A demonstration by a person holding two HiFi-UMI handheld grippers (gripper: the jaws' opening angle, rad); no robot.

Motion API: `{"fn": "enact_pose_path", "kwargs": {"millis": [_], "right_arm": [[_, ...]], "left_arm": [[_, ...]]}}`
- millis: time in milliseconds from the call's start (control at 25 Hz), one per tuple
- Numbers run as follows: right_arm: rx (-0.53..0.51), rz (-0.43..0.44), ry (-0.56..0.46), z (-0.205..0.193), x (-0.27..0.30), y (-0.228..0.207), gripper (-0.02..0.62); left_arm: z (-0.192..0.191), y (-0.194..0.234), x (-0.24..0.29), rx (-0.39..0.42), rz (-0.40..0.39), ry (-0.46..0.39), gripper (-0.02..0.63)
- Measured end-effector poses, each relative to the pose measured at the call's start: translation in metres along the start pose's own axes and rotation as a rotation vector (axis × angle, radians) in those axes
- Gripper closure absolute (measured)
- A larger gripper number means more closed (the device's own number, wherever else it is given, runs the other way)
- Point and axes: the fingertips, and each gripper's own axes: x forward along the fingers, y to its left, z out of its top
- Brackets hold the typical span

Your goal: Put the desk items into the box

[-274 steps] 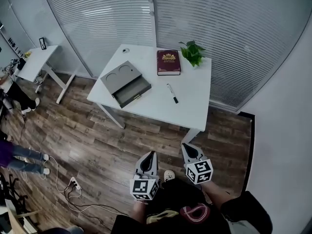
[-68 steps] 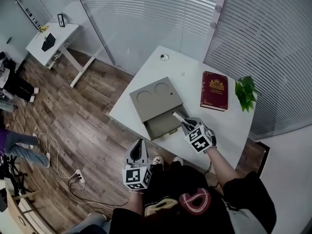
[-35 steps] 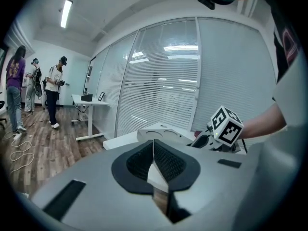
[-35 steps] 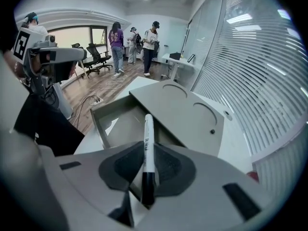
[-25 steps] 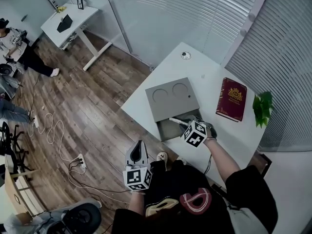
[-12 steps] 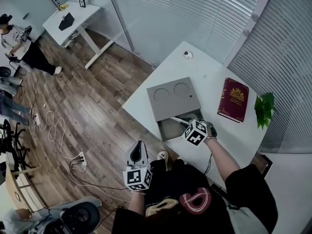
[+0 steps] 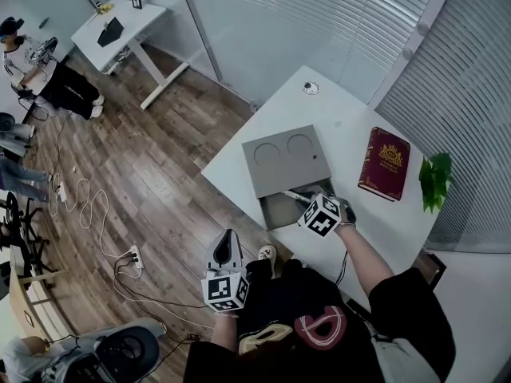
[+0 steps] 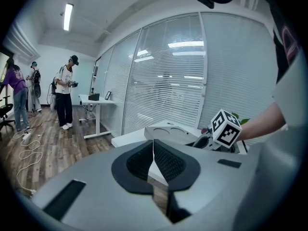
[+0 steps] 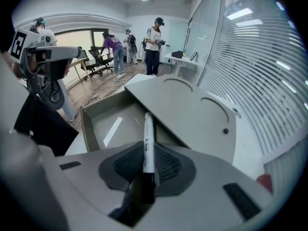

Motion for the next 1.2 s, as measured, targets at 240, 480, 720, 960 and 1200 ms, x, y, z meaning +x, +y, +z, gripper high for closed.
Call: {"fn": "enact_pose_path", "kwargs": {"millis": [240,480,720,960,1200], "right_arm": [[0.006,0.007,0.005,-0.003,0.0027,-0.0009,0.522],[0.023,0.01,0.0,-0.0023,0.0029,-0.0007,0.52],[0.046,0.012,0.004,-0.003,0.0035,-0.0022,0.518],[0.065,0.003,-0.009,-0.0034,0.0022,-0.0042,0.51],[0.093,0.034,-0.038,0.0029,-0.0035,-0.0017,0.46]], "left_arm": [[-0.0012,-0.0025,0.0032,0.004,-0.005,0.005,0.586],[-0.0005,-0.0003,0.0028,0.007,-0.002,0.007,0.586],[0.0004,0.001,0.0021,0.007,0.001,0.007,0.586],[-0.0006,0.0022,0.0007,0.013,0.006,0.018,0.586],[-0.0025,0.0031,-0.001,0.007,0.008,0.02,0.586]]}}
